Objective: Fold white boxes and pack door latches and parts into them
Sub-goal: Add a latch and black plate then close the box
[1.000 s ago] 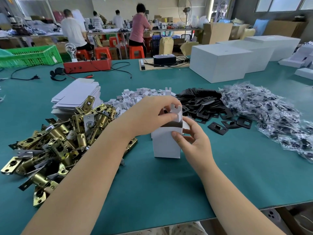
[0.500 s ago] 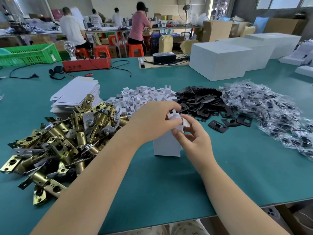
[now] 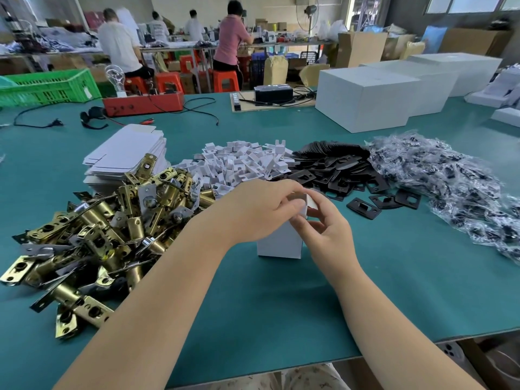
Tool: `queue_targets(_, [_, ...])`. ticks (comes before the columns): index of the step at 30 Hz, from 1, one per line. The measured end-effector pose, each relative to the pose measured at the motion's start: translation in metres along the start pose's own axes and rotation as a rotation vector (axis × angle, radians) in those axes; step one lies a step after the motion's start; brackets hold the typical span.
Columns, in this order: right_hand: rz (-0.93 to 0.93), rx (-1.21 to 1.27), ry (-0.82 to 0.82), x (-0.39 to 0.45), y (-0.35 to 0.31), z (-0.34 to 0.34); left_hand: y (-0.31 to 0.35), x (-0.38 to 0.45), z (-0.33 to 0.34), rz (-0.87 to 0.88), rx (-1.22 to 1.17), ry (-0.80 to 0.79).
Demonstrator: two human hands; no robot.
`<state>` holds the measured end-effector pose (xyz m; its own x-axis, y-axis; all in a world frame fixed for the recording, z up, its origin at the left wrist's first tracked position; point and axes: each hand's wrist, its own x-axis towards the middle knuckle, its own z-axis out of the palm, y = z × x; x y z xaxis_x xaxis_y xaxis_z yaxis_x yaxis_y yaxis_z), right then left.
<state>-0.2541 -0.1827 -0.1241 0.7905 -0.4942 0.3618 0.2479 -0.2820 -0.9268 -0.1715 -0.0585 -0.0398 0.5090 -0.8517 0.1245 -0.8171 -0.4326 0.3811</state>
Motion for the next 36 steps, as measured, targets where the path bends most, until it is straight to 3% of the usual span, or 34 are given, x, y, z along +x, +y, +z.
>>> queue_targets(3, [0.013, -0.005, -0.006, 0.000, 0.002, -0.001, -0.002, -0.001, 0.004, 0.115, 0.209, 0.231])
queue_targets(6, [0.014, 0.010, -0.008, 0.000, 0.004, 0.000, -0.011, -0.005, 0.011, 0.107, 0.090, 0.433])
queue_targets(10, [0.009, 0.064, -0.030, 0.000, 0.002, 0.000, -0.023, -0.013, 0.029, -0.091, -0.483, 0.413])
queue_targets(13, [0.053, 0.141, 0.037, 0.002, 0.003, 0.000, -0.028, -0.016, 0.041, -0.137, -0.712, 0.385])
queue_targets(17, [0.093, 0.047, 0.061, 0.002, 0.000, 0.003, -0.028, -0.021, 0.052, -0.101, -0.720, 0.353])
queue_targets(22, [0.159, -0.044, 0.145, 0.006, 0.004, 0.000, -0.029, -0.020, 0.066, -0.107, -0.606, 0.491])
queue_targets(25, [0.195, -0.324, 0.177, 0.027, 0.008, -0.014, -0.028, -0.020, 0.070, -0.142, -0.557, 0.529])
queue_targets(30, [0.327, -0.980, 0.057, 0.058, 0.029, -0.058, -0.033, -0.020, 0.071, -0.125, -0.487, 0.512])
queue_targets(36, [0.338, -1.212, 0.039, 0.055, 0.046, -0.075, -0.032, -0.020, 0.069, -0.117, -0.494, 0.514])
